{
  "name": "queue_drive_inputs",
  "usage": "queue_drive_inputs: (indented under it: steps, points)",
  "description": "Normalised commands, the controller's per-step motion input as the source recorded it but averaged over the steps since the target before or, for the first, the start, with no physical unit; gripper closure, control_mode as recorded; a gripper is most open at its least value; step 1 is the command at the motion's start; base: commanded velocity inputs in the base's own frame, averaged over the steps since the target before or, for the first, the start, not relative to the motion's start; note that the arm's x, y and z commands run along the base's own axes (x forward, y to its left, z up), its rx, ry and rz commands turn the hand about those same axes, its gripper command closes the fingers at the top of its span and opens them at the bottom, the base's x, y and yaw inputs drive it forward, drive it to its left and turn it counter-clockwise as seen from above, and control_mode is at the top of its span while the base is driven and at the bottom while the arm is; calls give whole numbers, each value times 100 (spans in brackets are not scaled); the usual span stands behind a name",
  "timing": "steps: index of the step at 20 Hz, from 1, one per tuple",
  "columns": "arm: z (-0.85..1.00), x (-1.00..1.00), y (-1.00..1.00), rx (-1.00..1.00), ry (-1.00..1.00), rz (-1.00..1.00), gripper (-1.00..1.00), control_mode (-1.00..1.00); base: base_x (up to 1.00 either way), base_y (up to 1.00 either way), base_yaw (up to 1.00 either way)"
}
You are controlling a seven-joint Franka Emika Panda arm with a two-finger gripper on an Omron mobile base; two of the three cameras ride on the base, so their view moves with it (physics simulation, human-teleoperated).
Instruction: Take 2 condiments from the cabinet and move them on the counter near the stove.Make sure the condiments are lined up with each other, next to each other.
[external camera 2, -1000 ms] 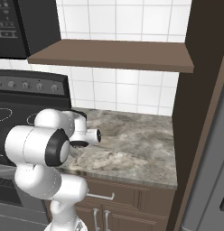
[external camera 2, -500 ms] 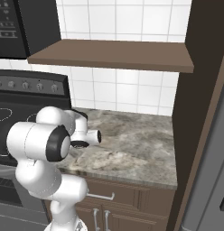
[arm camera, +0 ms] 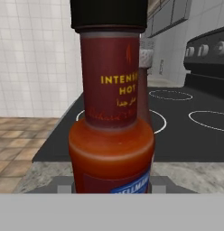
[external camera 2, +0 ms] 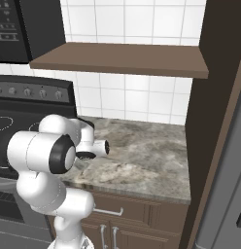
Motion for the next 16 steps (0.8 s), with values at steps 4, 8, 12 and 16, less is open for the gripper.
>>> queue_drive_inputs:
  steps: [4, 8, 12, 16]
  points:
    - [-3, 0, 0, -2, 0, 0, 100, -100, 0, 0, 0]
    - [0, 0, 0, 0, 0, 0, 100, -100, 0, 0, 0]
    - [0, 0, 0, 0, 0, 0, 100, -100, 0, 0, 0]
    - [0, 0, 0, 0, 0, 0, 100, -100, 0, 0, 0]
